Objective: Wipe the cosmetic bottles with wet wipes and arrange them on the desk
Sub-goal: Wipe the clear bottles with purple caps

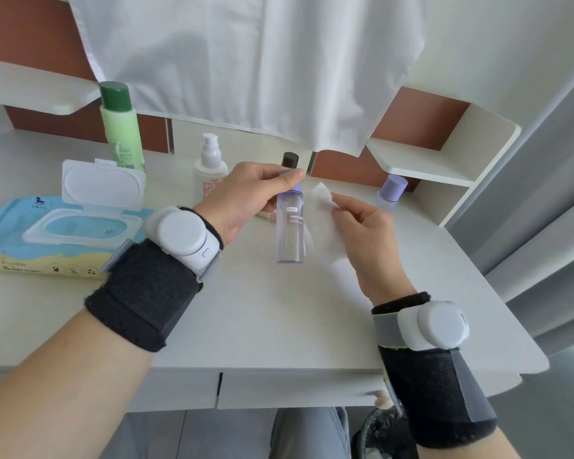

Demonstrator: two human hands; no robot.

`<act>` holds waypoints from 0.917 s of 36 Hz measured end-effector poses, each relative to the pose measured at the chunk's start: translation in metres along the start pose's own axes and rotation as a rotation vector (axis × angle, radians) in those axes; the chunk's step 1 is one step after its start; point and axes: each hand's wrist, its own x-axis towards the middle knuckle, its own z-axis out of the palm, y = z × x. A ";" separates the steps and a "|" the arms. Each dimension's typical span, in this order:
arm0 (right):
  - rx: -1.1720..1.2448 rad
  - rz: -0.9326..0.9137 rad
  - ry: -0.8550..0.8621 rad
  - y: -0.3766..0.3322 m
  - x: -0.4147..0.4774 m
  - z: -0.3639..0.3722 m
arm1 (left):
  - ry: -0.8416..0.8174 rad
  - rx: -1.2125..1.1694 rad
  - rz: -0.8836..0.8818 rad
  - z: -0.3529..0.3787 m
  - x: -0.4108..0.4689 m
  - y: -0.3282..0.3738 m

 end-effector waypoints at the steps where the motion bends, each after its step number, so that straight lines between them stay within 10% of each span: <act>1: -0.002 -0.019 -0.010 0.000 -0.001 0.000 | -0.008 -0.006 -0.014 0.000 0.000 -0.001; 33: -0.083 -0.193 -0.227 -0.007 -0.007 0.003 | 0.059 0.010 -0.090 0.007 0.003 -0.007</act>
